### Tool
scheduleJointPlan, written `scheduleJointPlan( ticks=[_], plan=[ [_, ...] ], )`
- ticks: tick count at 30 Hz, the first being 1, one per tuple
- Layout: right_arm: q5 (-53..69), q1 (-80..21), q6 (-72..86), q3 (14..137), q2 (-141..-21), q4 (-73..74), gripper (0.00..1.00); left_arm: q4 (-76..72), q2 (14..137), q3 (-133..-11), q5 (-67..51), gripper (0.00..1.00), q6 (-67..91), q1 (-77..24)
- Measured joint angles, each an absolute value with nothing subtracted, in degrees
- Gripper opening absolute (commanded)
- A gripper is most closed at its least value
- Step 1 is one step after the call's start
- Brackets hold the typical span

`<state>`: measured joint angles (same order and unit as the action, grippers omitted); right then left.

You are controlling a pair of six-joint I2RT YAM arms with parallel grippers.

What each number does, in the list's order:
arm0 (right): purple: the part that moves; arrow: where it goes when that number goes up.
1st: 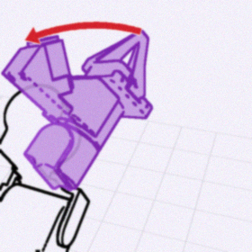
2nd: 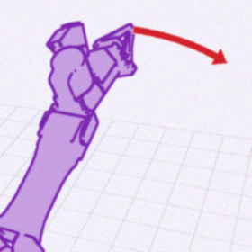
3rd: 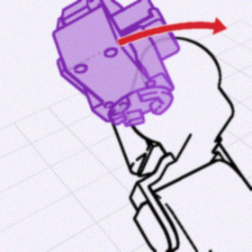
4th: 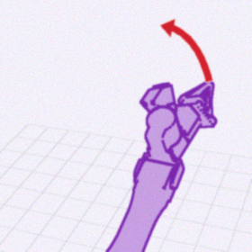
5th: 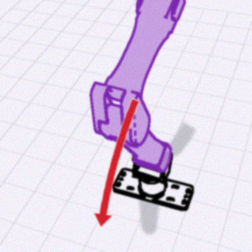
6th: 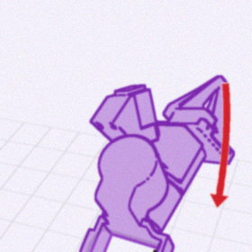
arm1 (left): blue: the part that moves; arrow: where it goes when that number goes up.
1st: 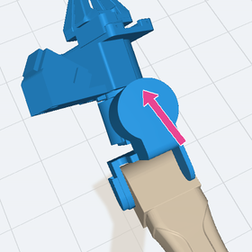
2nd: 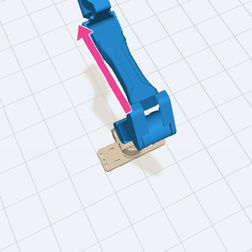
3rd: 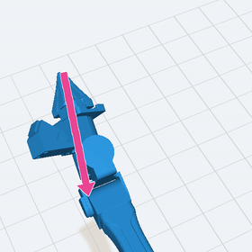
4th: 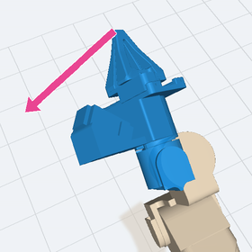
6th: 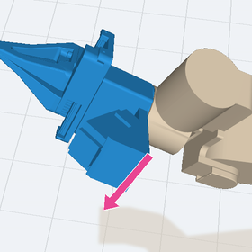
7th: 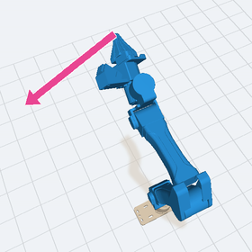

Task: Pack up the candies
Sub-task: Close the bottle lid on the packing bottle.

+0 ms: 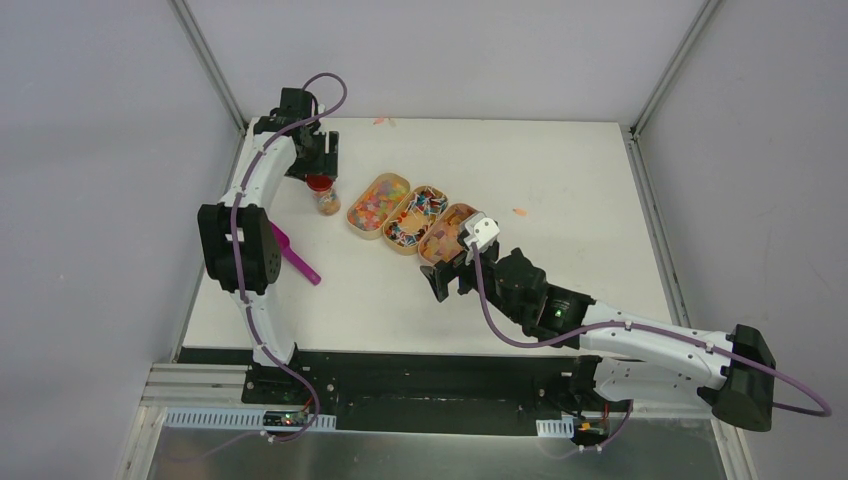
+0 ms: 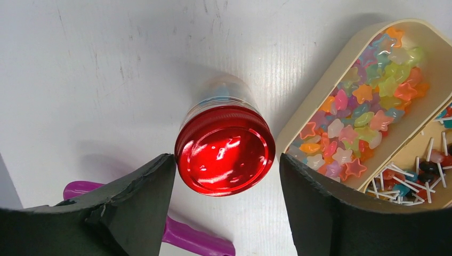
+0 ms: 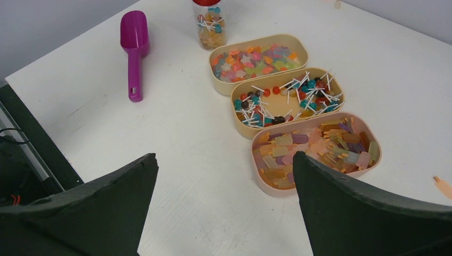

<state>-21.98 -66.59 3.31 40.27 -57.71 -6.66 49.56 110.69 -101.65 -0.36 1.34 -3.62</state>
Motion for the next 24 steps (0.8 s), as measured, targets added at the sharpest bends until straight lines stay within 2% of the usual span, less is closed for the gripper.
scheduleJointPlan(
  ticks=[4,9,15,20,24],
  plan=[
    [-21.98,-66.57,3.31,40.27,-57.71,-6.79,1.0,49.6,110.72,-101.65,-0.36,0.74,1.28,-3.27],
    [-21.78,-66.57,3.31,40.29,-57.71,-7.03,0.99,49.69,110.72,-101.75,-0.12,0.82,1.02,-2.9],
    [-21.78,-66.57,3.31,40.27,-57.6,-7.05,1.0,49.76,110.72,-102.76,-0.19,0.84,0.97,-2.11],
    [-21.71,-66.54,3.31,40.27,-57.6,-7.11,1.0,49.74,110.72,-104.16,-1.58,0.83,0.99,-1.37],
    [-21.58,-66.5,3.31,40.29,-57.6,-7.46,1.0,49.69,110.56,-104.77,-1.89,0.73,1.04,-0.99]
  ],
)
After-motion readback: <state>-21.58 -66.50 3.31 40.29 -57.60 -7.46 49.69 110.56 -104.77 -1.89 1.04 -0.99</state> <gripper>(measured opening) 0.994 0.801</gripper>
